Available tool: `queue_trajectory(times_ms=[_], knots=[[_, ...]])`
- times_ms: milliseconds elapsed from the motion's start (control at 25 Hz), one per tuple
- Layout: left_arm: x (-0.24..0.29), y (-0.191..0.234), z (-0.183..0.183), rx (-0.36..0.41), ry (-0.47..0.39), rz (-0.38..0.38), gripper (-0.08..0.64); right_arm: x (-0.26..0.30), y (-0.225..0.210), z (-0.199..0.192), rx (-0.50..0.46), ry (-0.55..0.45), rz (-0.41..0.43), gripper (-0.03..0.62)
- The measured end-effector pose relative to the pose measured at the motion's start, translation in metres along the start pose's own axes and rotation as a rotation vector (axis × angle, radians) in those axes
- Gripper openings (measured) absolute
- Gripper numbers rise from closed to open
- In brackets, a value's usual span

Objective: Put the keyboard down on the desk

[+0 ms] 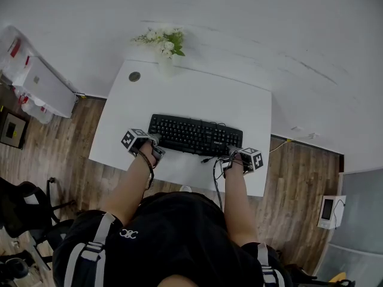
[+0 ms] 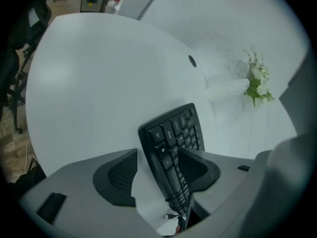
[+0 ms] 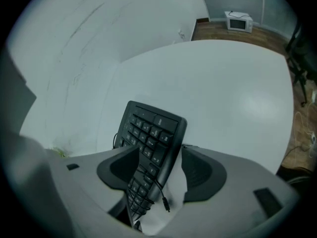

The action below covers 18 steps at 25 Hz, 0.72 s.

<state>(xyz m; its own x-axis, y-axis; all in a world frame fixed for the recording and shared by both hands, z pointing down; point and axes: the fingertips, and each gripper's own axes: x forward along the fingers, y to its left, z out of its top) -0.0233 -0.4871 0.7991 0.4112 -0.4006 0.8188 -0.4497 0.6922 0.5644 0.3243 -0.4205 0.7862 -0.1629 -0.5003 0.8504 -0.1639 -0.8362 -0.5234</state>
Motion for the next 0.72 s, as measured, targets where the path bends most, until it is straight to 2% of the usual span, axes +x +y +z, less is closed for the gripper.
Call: queue_trajectory(times_ms=[120, 160, 200, 280, 320, 360, 520, 640, 720], knots=[[-0.006, 0.005, 0.004, -0.007, -0.006, 0.007, 0.270, -0.004, -0.001, -0.003, -0.004, -0.015, -0.007, 0.257], [-0.008, 0.006, 0.004, -0.003, -0.002, 0.003, 0.260, -0.005, -0.003, -0.004, -0.007, -0.024, -0.008, 0.237], [-0.010, 0.008, 0.003, 0.010, -0.001, 0.004, 0.221, -0.007, -0.004, -0.005, -0.012, -0.032, -0.006, 0.206], [-0.015, 0.011, 0.003, 0.051, -0.003, 0.020, 0.117, -0.009, -0.003, -0.010, -0.024, -0.040, 0.016, 0.055], [-0.017, 0.012, 0.002, 0.076, 0.001, 0.027, 0.034, -0.010, -0.002, -0.013, -0.028, -0.038, 0.030, -0.001], [-0.019, 0.011, 0.001, 0.104, 0.009, 0.029, 0.002, -0.011, -0.002, -0.016, -0.032, -0.037, 0.040, -0.002], [-0.024, 0.010, -0.006, 0.211, 0.027, 0.024, 0.001, -0.016, -0.006, -0.027, -0.068, -0.055, 0.055, -0.002], [-0.034, 0.007, -0.007, 0.283, 0.012, 0.008, 0.000, -0.022, 0.009, -0.041, -0.120, -0.040, 0.176, -0.003], [-0.042, -0.003, -0.004, 0.377, -0.024, -0.023, 0.000, -0.029, 0.025, -0.049, -0.197, -0.043, 0.261, -0.003]])
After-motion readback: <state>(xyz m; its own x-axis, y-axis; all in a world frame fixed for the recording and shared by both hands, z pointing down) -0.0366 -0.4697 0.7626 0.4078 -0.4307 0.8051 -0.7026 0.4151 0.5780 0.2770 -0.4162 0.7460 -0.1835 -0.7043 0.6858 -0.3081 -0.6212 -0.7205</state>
